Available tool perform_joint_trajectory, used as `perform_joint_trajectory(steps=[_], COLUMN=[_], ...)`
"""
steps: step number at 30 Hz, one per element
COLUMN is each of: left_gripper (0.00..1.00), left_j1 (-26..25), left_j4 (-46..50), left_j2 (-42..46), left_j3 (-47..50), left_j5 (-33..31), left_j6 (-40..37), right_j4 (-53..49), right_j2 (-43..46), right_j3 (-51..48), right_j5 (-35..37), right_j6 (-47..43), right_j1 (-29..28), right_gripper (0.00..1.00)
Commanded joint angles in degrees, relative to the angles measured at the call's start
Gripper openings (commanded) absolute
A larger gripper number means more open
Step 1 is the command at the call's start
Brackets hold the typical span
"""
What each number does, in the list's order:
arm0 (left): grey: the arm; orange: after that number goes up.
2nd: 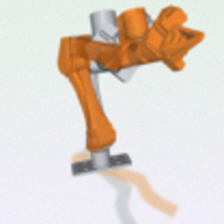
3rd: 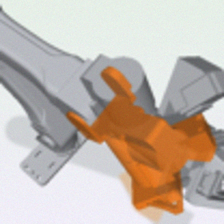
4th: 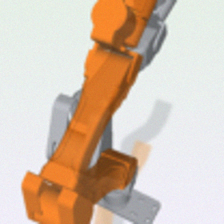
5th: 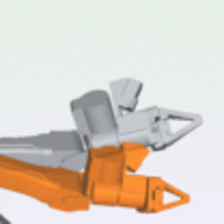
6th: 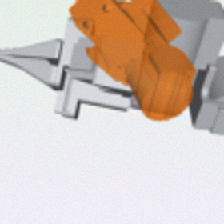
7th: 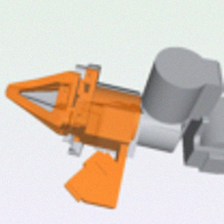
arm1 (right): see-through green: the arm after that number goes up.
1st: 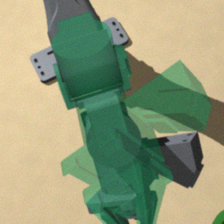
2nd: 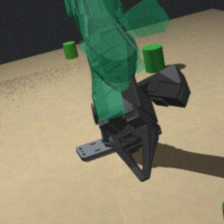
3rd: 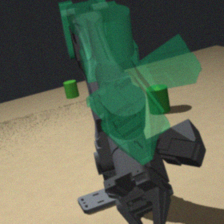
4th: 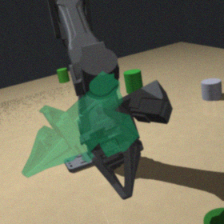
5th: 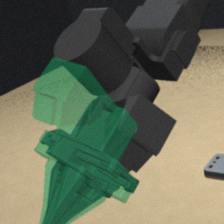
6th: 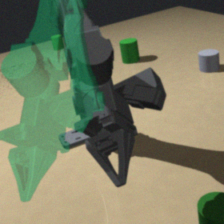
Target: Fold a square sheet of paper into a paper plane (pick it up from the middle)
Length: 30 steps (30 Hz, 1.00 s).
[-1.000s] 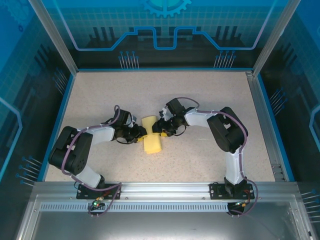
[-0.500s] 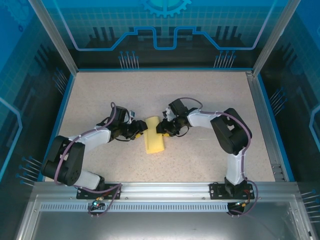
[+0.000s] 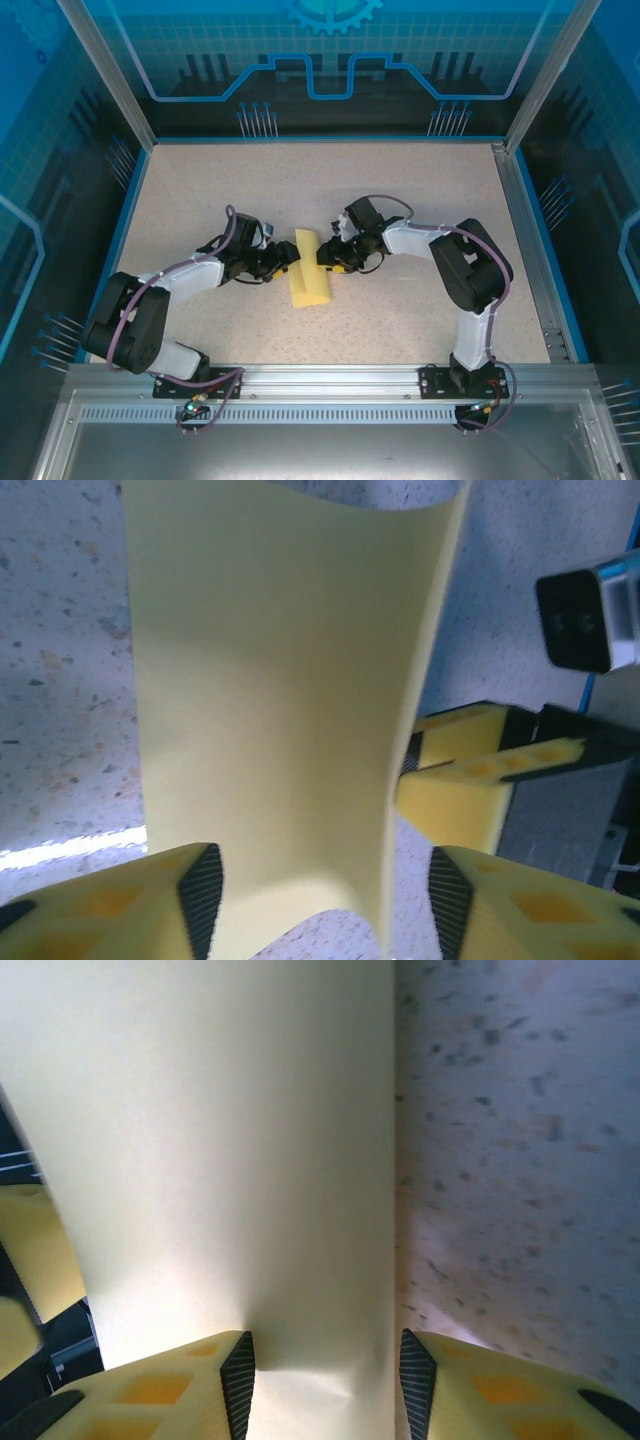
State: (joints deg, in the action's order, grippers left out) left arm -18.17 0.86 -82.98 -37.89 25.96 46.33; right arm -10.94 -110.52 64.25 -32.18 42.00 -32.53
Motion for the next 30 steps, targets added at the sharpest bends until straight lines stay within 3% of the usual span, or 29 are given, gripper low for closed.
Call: perform_joint_trajectory(steps=[1, 7, 19, 30], left_gripper=[0.64, 0.57, 0.17, 0.07], left_j1=[-0.5, -0.6, -3.2, -10.0], left_j4=[-3.0, -6.7, -18.2, -20.3], left_j2=[-0.3, -4.8, -8.4, -15.0], left_j3=[-0.2, -1.1, -3.0, -13.0], left_j5=[2.5, 6.0, 12.0, 14.9], left_j6=[1.8, 2.8, 4.9, 4.0], right_j4=[0.1, 0.1, 2.6, 2.2], right_j2=[-1.7, -1.2, 3.4, 15.1], right_j3=[1.4, 1.2, -3.6, -13.5], right_j5=[-1.3, -1.5, -1.9, -3.2], right_j6=[-0.2, -0.3, 1.0, -1.0], right_j1=[-0.8, -0.7, 2.9, 10.9], right_gripper=[0.46, 0.46, 0.48, 0.54])
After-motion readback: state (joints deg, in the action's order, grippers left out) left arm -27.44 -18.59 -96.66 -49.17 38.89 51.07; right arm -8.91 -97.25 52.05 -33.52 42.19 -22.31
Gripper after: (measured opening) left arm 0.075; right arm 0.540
